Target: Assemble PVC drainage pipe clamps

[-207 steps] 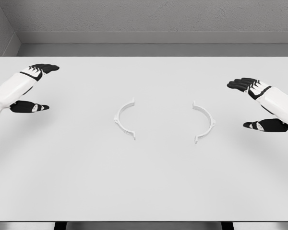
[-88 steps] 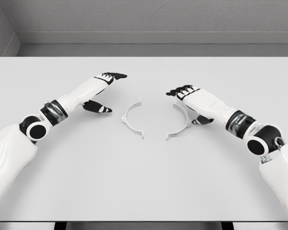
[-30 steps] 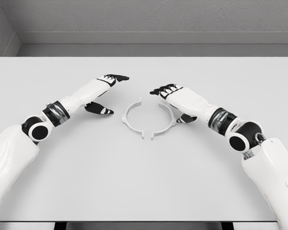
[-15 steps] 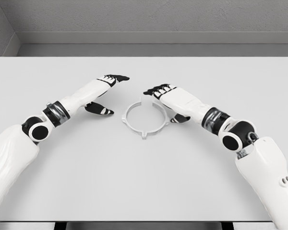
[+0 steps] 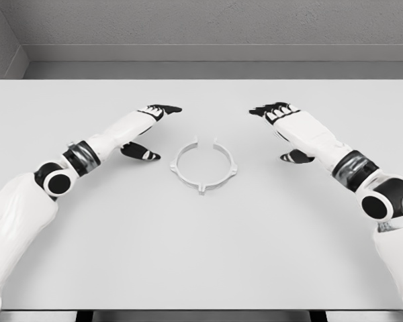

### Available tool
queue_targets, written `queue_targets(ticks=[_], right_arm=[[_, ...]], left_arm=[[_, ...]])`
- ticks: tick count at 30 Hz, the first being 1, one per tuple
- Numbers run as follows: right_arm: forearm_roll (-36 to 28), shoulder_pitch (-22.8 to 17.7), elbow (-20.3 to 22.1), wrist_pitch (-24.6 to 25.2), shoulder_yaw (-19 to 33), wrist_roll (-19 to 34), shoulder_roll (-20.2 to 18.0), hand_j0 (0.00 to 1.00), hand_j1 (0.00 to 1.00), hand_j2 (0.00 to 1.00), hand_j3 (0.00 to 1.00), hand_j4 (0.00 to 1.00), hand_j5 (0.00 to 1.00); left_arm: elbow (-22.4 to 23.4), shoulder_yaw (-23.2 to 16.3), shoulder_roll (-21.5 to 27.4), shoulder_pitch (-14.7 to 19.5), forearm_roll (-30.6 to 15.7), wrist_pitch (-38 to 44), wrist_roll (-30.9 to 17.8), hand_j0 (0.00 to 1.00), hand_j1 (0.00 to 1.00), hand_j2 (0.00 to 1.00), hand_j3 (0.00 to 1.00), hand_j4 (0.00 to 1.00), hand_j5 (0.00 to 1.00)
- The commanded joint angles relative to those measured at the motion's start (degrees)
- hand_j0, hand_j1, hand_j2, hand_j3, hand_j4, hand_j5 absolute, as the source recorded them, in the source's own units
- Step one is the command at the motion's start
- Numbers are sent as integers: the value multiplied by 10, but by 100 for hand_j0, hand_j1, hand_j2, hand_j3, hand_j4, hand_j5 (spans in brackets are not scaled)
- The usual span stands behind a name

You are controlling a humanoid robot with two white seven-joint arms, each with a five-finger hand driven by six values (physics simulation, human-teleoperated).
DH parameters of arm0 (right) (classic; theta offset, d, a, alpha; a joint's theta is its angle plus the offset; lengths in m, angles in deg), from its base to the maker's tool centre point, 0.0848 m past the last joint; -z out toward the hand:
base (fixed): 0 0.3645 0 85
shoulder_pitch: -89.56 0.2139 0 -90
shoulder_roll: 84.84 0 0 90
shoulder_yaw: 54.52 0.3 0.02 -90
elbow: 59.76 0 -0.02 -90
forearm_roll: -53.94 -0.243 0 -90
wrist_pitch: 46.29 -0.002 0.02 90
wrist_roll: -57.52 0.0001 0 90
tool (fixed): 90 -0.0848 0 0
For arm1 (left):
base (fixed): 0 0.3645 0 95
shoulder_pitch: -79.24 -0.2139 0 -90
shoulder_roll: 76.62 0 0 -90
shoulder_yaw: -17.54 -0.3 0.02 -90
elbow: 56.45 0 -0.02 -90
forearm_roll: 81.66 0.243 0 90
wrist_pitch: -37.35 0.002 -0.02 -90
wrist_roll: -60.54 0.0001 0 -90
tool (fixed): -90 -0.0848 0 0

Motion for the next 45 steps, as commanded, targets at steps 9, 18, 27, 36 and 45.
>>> queue_targets(ticks=[9, 18, 27, 36, 45], right_arm=[[-14, -39, 27, -90, 175, 2, -6, 100, 100, 100, 100, 100, 100], [-15, -39, 27, -104, 176, 33, -6, 100, 100, 100, 100, 100, 100], [-19, -36, 18, -121, 198, 98, -4, 100, 100, 100, 100, 100, 100], [-19, -36, 18, -121, 198, 98, -4, 100, 100, 100, 100, 100, 100], [-23, -35, 18, -121, 196, 98, -3, 100, 100, 100, 100, 100, 100]], left_arm=[[-3, 0, -6, -8, -3, 0, 0, 100, 100, 100, 100, 100, 100], [-5, 1, -5, -7, -4, 0, 0, 100, 100, 100, 100, 100, 100], [-11, 0, -3, 0, -4, 0, 0, 100, 100, 100, 100, 100, 100], [-11, 0, -3, 0, -4, 0, 0, 100, 100, 100, 100, 100, 100], [-32, -15, -4, 0, -3, 0, 0, 100, 100, 100, 100, 100, 100]])
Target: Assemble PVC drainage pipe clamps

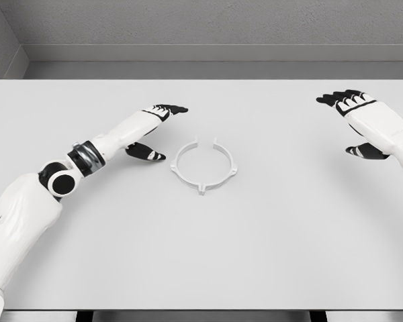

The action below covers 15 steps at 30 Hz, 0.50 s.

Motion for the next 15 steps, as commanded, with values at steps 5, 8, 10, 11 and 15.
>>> queue_targets(ticks=[5, 8, 10, 11, 15], right_arm=[[-5, 0, 2, 2, -3, 0, 1, 100, 100, 100, 100, 100, 100], [-5, 0, 2, 2, -3, 0, 1, 100, 100, 100, 100, 100, 100], [-5, 0, 2, 2, -3, 0, 1, 100, 100, 100, 100, 100, 100], [-5, 0, 2, 2, -3, 0, 1, 100, 100, 100, 100, 100, 100], [-5, 0, 2, 2, -3, 0, 1, 100, 100, 100, 100, 100, 100]], left_arm=[[-12, -3, 5, 3, -6, 0, 0, 100, 100, 100, 100, 100, 100], [-12, -3, 5, 4, -6, 0, 0, 100, 100, 100, 100, 100, 100], [-12, -3, 5, 4, -6, 0, 0, 100, 100, 100, 100, 100, 100], [-12, -3, 5, 4, -6, 0, 0, 100, 100, 100, 100, 100, 100], [-12, -3, 5, 4, -6, 0, 0, 100, 100, 100, 100, 100, 100]])
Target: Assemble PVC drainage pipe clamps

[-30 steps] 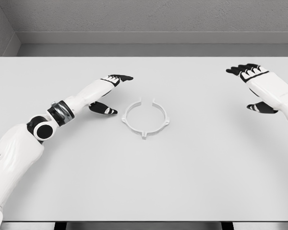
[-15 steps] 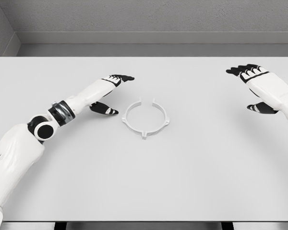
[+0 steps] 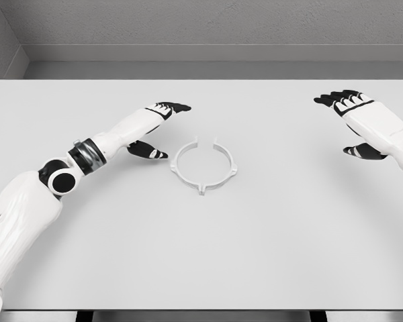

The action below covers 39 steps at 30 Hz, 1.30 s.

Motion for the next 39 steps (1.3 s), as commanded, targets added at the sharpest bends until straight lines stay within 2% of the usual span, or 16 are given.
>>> queue_targets(ticks=[1, 38, 39], right_arm=[[-3, 0, 0, 2, 0, 0, 0, 100, 100, 100, 100, 100, 100], [-3, 0, 0, 2, 0, 0, 0, 100, 100, 100, 100, 100, 100], [-94, 2, -121, -27, 67, 0, 13, 100, 100, 100, 100, 100, 100]], left_arm=[[0, 1, 0, 0, -4, 0, 0, 100, 100, 100, 100, 100, 100], [0, 1, 0, 0, -4, 0, 0, 100, 100, 100, 100, 100, 100], [-36, 25, 59, -11, -8, 0, 0, 100, 100, 100, 100, 100, 100]])
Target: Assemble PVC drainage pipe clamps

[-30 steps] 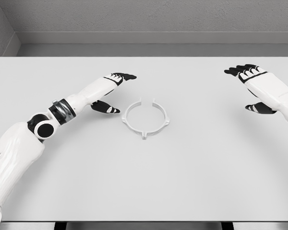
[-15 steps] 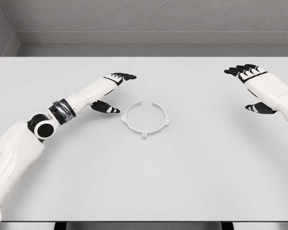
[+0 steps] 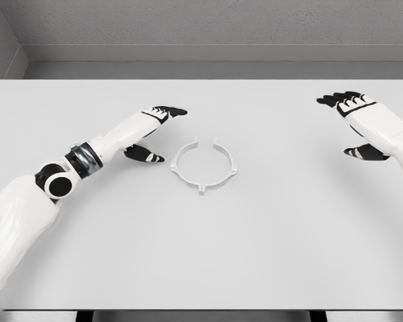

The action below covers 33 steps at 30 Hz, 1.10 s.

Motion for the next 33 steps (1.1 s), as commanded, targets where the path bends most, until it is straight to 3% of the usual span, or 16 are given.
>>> queue_targets(ticks=[1, 3, 4, 5, 14, 15, 16, 17, 19, 24, 33], right_arm=[[-57, 0, -77, -18, 43, 0, 7, 100, 100, 100, 100, 100, 100], [-57, 0, -77, -18, 43, 0, 7, 100, 100, 100, 100, 100, 100], [-62, -3, 76, -21, -91, 0, 14, 100, 100, 100, 100, 100, 100], [-70, 31, 71, -21, -154, 0, 18, 100, 100, 100, 100, 100, 100], [-67, 38, 65, -19, -166, 0, 23, 100, 100, 100, 100, 100, 100], [-65, 42, 59, -17, -196, 0, 26, 100, 100, 100, 100, 100, 100], [-52, 71, 30, -13, -252, 0, 27, 100, 100, 100, 100, 100, 100], [-33, 76, 7, 6, -273, 0, 39, 100, 100, 100, 100, 100, 100], [24, 87, -14, 22, -274, 0, 77, 100, 100, 100, 100, 100, 100], [41, 91, -31, 59, -277, 0, 78, 100, 100, 100, 100, 100, 100], [52, 92, -60, 59, -282, 0, 82, 100, 100, 100, 100, 100, 100]], left_arm=[[-21, 16, 36, 0, -7, 0, 0, 100, 100, 100, 100, 100, 100], [-21, 16, 36, 0, -7, 0, 0, 100, 100, 100, 100, 100, 100], [-19, 32, 36, -2, -7, 0, 0, 100, 100, 100, 100, 100, 100], [-20, 41, 36, -4, -7, 0, 0, 100, 100, 100, 100, 100, 100], [-24, 38, 36, -9, -7, 0, 0, 100, 100, 100, 100, 100, 100], [-25, 38, 36, -9, -7, 0, 0, 100, 100, 100, 100, 100, 100], [-25, 37, 35, -10, -5, 0, 0, 100, 100, 100, 100, 100, 100], [-25, 35, 34, -10, -1, 0, 0, 100, 100, 100, 100, 100, 100], [-25, 34, 33, -10, -1, 0, 0, 100, 100, 100, 100, 100, 100], [-25, 35, 34, -11, -3, 0, 0, 100, 100, 100, 100, 100, 100], [-22, 38, 37, -6, -7, 0, 0, 100, 100, 100, 100, 100, 100]])
